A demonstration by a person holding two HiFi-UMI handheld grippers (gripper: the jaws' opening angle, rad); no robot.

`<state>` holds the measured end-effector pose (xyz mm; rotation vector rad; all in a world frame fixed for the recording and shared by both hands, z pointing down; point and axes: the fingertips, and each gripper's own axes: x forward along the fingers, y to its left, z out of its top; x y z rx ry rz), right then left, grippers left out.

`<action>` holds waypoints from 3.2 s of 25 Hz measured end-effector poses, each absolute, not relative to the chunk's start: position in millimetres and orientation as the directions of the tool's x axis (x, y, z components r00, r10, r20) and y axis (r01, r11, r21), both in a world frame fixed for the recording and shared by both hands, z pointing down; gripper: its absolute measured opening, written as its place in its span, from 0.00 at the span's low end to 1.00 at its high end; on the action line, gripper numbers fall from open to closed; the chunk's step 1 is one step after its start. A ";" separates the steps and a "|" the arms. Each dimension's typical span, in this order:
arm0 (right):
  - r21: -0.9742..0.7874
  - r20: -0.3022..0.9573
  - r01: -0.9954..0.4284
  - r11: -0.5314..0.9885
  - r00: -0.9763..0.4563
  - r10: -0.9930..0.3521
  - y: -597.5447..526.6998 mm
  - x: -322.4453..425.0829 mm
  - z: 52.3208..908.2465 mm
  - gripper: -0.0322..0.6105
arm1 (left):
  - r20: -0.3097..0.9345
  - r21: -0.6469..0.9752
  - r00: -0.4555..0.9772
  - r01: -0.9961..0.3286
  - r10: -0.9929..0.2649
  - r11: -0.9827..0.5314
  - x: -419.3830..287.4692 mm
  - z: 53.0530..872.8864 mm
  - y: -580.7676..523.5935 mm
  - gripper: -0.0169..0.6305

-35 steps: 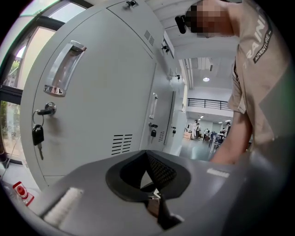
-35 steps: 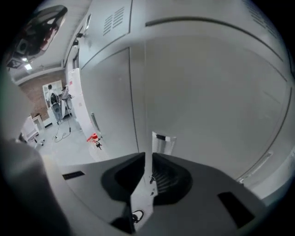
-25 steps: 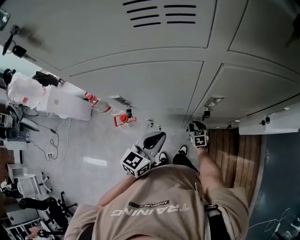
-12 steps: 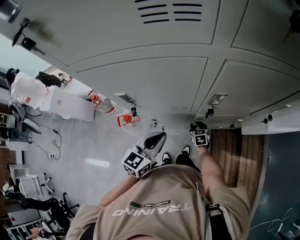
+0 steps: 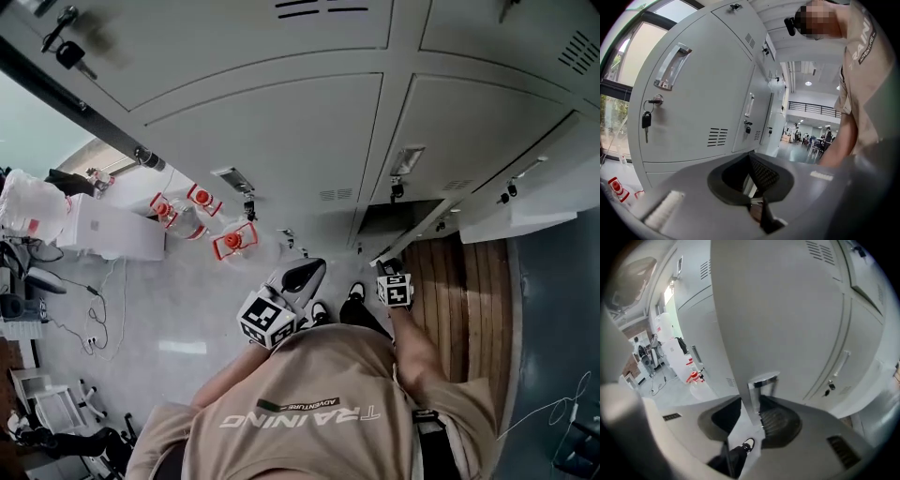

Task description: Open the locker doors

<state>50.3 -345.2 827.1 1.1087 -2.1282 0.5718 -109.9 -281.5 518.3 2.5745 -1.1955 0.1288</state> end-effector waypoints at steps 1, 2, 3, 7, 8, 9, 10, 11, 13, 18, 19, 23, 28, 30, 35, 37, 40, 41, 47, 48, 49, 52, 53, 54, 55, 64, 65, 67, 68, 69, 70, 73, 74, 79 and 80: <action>-0.070 0.727 -0.847 0.527 -0.405 -0.554 -337.7 59.5 827.3 0.21 | 0.203 0.231 0.664 -0.747 -0.720 -0.623 -107.3 518.8 -276.9 0.04; -0.063 0.730 -0.856 0.513 -0.389 -0.561 -330.7 68.6 827.2 0.21 | 0.204 0.233 0.678 -0.734 -0.706 -0.638 -104.9 520.0 -271.9 0.04; -0.054 0.734 -0.864 0.501 -0.374 -0.567 -324.1 77.6 827.0 0.21 | 0.206 0.235 0.692 -0.721 -0.692 -0.652 -102.2 521.6 -266.7 0.04; -0.010 0.744 -0.890 0.455 -0.311 -0.592 -303.2 111.6 825.6 0.21 | 0.197 0.241 0.746 -0.666 -0.637 -0.706 -90.8 521.1 -248.5 0.04; 0.001 0.745 -0.896 0.444 -0.296 -0.598 -300.3 119.7 825.1 0.21 | 0.193 0.240 0.755 -0.655 -0.626 -0.717 -88.2 520.7 -244.7 0.04; 0.011 0.746 -0.900 0.435 -0.282 -0.603 -298.2 127.8 824.4 0.21 | 0.191 0.236 0.764 -0.646 -0.617 -0.726 -85.5 521.0 -241.4 0.04; 0.021 0.748 -0.905 0.425 -0.268 -0.608 -296.7 136.3 823.8 0.21 | 0.190 0.230 0.770 -0.638 -0.609 -0.735 -83.0 521.9 -238.6 0.04; 0.030 0.750 -0.911 0.411 -0.251 -0.612 -294.9 145.1 823.3 0.21 | 0.191 0.226 0.775 -0.632 -0.602 -0.741 -80.8 522.9 -236.0 0.04; 0.039 0.754 -0.927 0.373 -0.218 -0.620 -289.0 163.8 822.7 0.21 | 0.195 0.223 0.779 -0.627 -0.596 -0.747 -77.6 523.8 -229.4 0.04; 0.062 0.769 -0.944 0.323 -0.160 -0.618 -281.1 204.5 821.7 0.21 | 0.195 0.218 0.766 -0.643 -0.613 -0.734 -69.9 520.7 -219.2 0.04; 0.064 0.772 -0.946 0.318 -0.155 -0.617 -281.0 211.0 821.8 0.21 | 0.196 0.217 0.760 -0.650 -0.620 -0.728 -67.3 521.0 -218.6 0.04; 0.061 0.774 -0.950 0.306 -0.148 -0.615 -280.5 240.0 820.5 0.21 | 0.204 0.223 0.731 -0.682 -0.651 -0.696 -48.0 520.1 -213.7 0.04; 0.078 0.757 -0.925 0.373 -0.189 -0.626 -287.5 272.0 813.9 0.21 | 0.225 0.220 0.711 -0.703 -0.666 -0.676 -11.6 517.7 -195.2 0.04; 0.072 0.754 -0.920 0.384 -0.201 -0.625 -285.6 284.9 819.1 0.21 | 0.237 0.228 0.695 -0.719 -0.679 -0.657 0.0 521.2 -185.6 0.04; 0.019 0.770 -0.903 0.429 -0.261 -0.583 -249.3 295.8 849.2 0.21 | 0.282 0.264 0.650 -0.760 -0.706 -0.594 18.2 538.5 -157.3 0.04; -0.017 0.771 -0.896 0.443 -0.294 -0.565 -229.1 288.9 857.3 0.19 | 0.286 0.256 0.644 -0.765 -0.710 -0.591 20.4 539.1 -150.0 0.04; -0.078 0.756 -0.887 0.456 -0.351 -0.553 -198.5 264.9 856.2 0.12 | 0.290 0.232 0.643 -0.765 -0.709 -0.600 15.9 535.9 -140.6 0.04; -0.098 0.743 -0.882 0.461 -0.373 -0.556 -190.2 256.1 850.0 0.11 | 0.285 0.227 0.646 -0.763 -0.708 -0.605 14.5 534.2 -137.6 0.04; -0.212 0.570 -0.825 0.524 -0.540 -0.619 -153.3 178.8 757.2 0.07 | 0.210 0.204 0.688 -0.726 -0.695 -0.657 -1.9 510.9 -117.4 0.04; -0.215 0.539 -0.815 0.537 -0.558 -0.631 -146.6 164.5 736.9 0.07 | 0.197 0.195 0.694 -0.720 -0.693 -0.666 -6.6 506.0 -111.9 0.04; -0.216 0.505 -0.806 0.551 -0.576 -0.643 -139.9 149.7 715.5 0.07 | 0.187 0.178 0.698 -0.716 -0.691 -0.675 -12.0 502.2 -105.9 0.04; -0.210 0.381 -0.784 0.584 -0.616 -0.689 -121.5 105.9 647.5 0.07 | 0.180 0.103 0.693 -0.719 -0.698 -0.688 -32.5 499.2 -87.7 0.04; -0.204 0.336 -0.779 0.593 -0.625 -0.705 -116.4 92.6 625.1 0.07 | 0.176 0.091 0.690 -0.722 -0.703 -0.686 -40.0 500.0 -83.5 0.04; -0.194 0.295 -0.776 0.600 -0.630 -0.719 -112.1 80.7 603.8 0.07 | 0.169 0.086 0.686 -0.726 -0.708 -0.683 -47.0 500.9 -80.9 0.04; -0.176 0.261 -0.775 0.607 -0.631 -0.731 -108.6 70.6 583.9 0.07 | 0.162 0.083 0.682 -0.730 -0.713 -0.679 -53.1 501.9 -79.9 0.04; -0.064 0.188 -0.752 0.656 -0.655 -0.732 -78.0 61.9 487.1 0.07 | 0.099 0.098 0.683 -0.730 -0.724 -0.676 -47.1 481.2 -61.7 0.04; -0.051 0.188 -0.745 0.665 -0.661 -0.726 -74.8 63.8 480.8 0.07 | 0.098 0.097 0.685 -0.729 -0.722 -0.678 -44.0 478.5 -57.2 0.04; -0.005 0.178 -0.738 0.675 -0.665 -0.726 -68.2 69.4 465.9 0.07 | 0.096 0.090 0.686 -0.728 -0.721 -0.680 -37.5 473.0 -50.3 0.04; 0.019 0.170 -0.739 0.674 -0.662 -0.730 -66.0 73.1 459.2 0.07 | 0.093 0.084 0.686 -0.728 -0.722 -0.681 -34.3 469.9 -48.6 0.04; 0.038 0.164 -0.741 0.670 -0.657 -0.736 -64.9 76.9 454.5 0.07 | 0.089 0.080 0.687 -0.727 -0.722 -0.682 -31.5 466.8 -48.1 0.04; 0.049 0.159 -0.744 0.666 -0.653 -0.741 -64.4 80.9 451.6 0.07 | 0.084 0.076 0.688 -0.725 -0.720 -0.684 -28.7 463.9 -48.2 0.04; 0.072 0.149 -0.753 0.654 -0.640 -0.754 -62.5 93.0 446.4 0.07 | 0.073 0.061 0.692 -0.722 -0.719 -0.689 -22.8 456.6 -50.2 0.04; 0.082 0.145 -0.755 0.650 -0.637 -0.757 -61.0 96.7 444.1 0.07 | 0.069 0.055 0.688 -0.726 -0.723 -0.686 -22.9 454.6 -51.2 0.04; 0.117 0.134 -0.751 0.650 -0.637 -0.759 -52.6 108.0 432.6 0.07 | 0.057 0.058 0.669 -0.743 -0.741 -0.667 -21.2 450.5 -54.2 0.04; 0.129 0.136 -0.748 0.651 -0.636 -0.759 -51.0 110.3 431.3 0.07 | 0.055 0.058 0.669 -0.743 -0.741 -0.667 -18.8 449.9 -54.7 0.04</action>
